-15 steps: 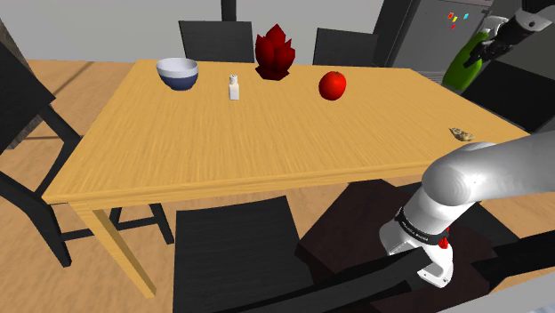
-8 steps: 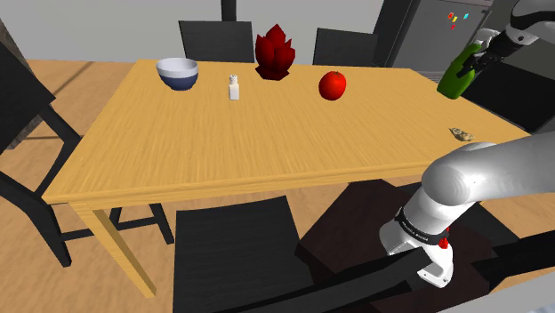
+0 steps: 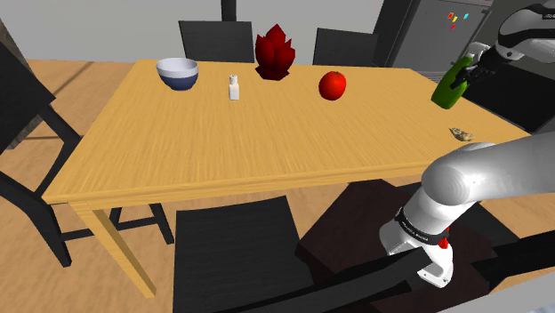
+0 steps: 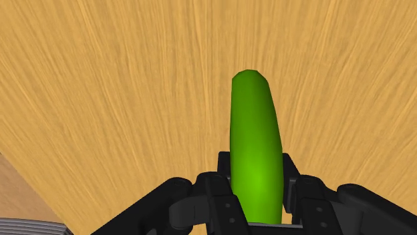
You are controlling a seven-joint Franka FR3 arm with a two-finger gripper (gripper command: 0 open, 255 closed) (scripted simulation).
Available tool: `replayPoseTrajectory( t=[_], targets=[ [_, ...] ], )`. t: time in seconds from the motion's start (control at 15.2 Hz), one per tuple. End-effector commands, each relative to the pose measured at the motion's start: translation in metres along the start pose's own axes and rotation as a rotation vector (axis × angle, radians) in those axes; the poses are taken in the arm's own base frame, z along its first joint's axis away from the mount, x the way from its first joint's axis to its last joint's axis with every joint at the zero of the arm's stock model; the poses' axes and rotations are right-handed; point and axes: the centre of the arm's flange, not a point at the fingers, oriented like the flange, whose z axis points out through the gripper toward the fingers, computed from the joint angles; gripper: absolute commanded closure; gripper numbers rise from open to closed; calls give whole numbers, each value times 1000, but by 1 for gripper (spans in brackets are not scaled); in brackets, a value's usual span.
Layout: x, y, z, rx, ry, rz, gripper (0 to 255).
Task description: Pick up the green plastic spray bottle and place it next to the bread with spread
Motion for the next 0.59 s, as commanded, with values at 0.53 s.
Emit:
replayPoseTrajectory(
  t=[0.53],
  targets=[
    [-23,0,46,0,1,0,255]
  ],
)
